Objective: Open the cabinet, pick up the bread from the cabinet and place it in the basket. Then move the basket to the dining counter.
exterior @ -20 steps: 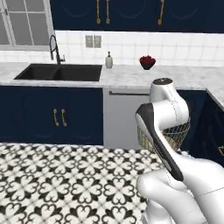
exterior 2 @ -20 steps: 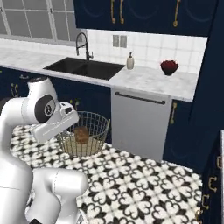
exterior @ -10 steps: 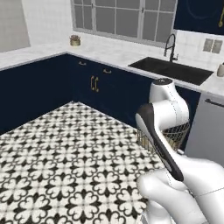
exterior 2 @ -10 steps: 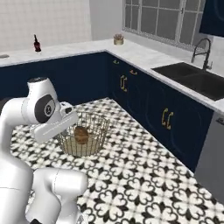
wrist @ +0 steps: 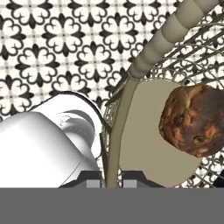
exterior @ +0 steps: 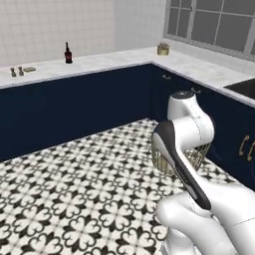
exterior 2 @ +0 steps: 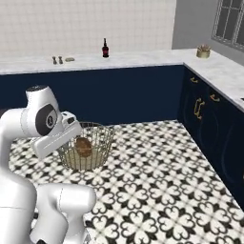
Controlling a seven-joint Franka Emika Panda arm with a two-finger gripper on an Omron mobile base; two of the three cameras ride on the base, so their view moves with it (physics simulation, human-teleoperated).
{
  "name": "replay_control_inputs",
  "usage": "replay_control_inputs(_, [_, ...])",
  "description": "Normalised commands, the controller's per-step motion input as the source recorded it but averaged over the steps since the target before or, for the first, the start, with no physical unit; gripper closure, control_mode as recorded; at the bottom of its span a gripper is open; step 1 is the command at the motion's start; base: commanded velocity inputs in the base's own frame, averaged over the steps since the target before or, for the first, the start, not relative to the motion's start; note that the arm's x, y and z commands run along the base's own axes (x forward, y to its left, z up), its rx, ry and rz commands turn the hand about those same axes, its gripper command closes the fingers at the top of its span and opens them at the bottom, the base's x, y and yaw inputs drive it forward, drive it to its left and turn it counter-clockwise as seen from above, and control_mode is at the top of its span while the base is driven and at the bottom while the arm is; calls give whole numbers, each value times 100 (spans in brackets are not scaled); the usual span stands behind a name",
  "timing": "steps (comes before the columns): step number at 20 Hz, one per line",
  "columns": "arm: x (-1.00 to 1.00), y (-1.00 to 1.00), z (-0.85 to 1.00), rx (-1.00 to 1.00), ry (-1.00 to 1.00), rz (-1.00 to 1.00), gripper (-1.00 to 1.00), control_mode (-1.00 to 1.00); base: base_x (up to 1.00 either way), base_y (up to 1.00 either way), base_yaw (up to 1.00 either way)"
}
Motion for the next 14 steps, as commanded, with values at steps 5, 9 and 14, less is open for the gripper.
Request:
replay_control_inputs(5, [0, 0, 0, 0, 0, 0, 100, 100, 100, 0, 17])
replay_control_inputs(9, [0, 0, 0, 0, 0, 0, 100, 100, 100, 0, 5])
replay_control_inputs(14, [0, 0, 0, 0, 0, 0, 100, 100, 100, -7, 3])
